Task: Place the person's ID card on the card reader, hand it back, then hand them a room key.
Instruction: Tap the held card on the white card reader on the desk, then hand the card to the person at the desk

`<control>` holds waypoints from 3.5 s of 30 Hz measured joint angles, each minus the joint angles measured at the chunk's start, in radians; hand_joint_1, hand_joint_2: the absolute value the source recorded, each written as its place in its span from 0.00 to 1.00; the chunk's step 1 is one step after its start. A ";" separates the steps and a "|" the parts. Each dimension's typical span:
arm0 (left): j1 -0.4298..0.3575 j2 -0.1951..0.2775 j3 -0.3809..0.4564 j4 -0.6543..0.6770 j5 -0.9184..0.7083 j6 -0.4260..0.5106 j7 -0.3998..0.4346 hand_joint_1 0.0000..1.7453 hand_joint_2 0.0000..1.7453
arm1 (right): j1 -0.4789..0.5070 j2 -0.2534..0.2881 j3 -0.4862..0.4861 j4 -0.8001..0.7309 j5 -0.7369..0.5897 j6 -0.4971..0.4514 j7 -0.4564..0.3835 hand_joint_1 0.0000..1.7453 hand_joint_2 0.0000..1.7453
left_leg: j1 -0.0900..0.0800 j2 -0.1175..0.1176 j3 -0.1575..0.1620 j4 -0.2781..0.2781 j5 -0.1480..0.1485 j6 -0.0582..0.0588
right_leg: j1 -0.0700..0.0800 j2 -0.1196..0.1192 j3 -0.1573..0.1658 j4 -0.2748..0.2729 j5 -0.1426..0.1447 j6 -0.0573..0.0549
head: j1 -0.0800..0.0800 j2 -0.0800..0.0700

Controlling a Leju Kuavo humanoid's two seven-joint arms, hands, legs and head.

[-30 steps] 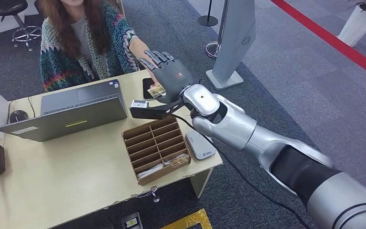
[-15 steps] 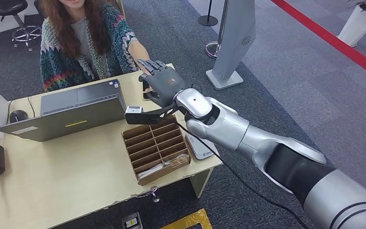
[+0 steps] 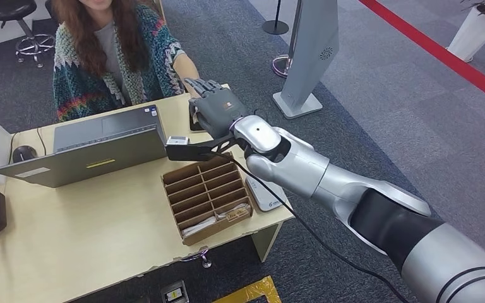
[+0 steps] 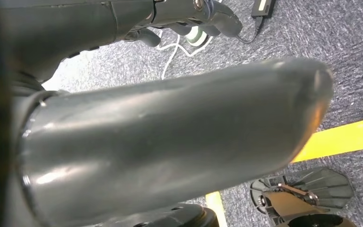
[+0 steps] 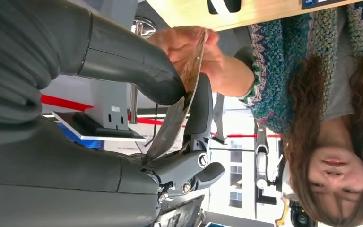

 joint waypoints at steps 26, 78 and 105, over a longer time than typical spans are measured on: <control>0.060 0.000 0.036 0.004 0.125 0.034 -0.064 0.00 0.00 | 0.373 -0.196 -0.331 -0.045 -0.177 -0.154 0.028 1.00 1.00 | 0.000 0.002 0.000 0.000 -0.001 0.001 | -0.001 0.001 -0.001 -0.001 0.000 0.000 | 0.000 0.000; 0.041 -0.002 0.035 0.006 0.151 0.043 -0.065 0.00 0.00 | 0.635 -0.150 -0.401 -0.057 -0.221 -0.016 0.011 1.00 1.00 | 0.000 0.005 0.002 0.000 -0.002 0.000 | 0.000 0.005 0.000 0.000 0.000 0.000 | 0.000 0.000; -0.019 -0.001 0.007 0.006 0.022 -0.004 -0.013 0.00 0.00 | 0.249 -0.203 -0.362 -0.207 -0.092 0.155 0.045 1.00 1.00 | -0.001 0.006 0.001 0.000 -0.001 0.000 | -0.001 0.005 0.000 0.000 0.001 0.001 | 0.000 0.000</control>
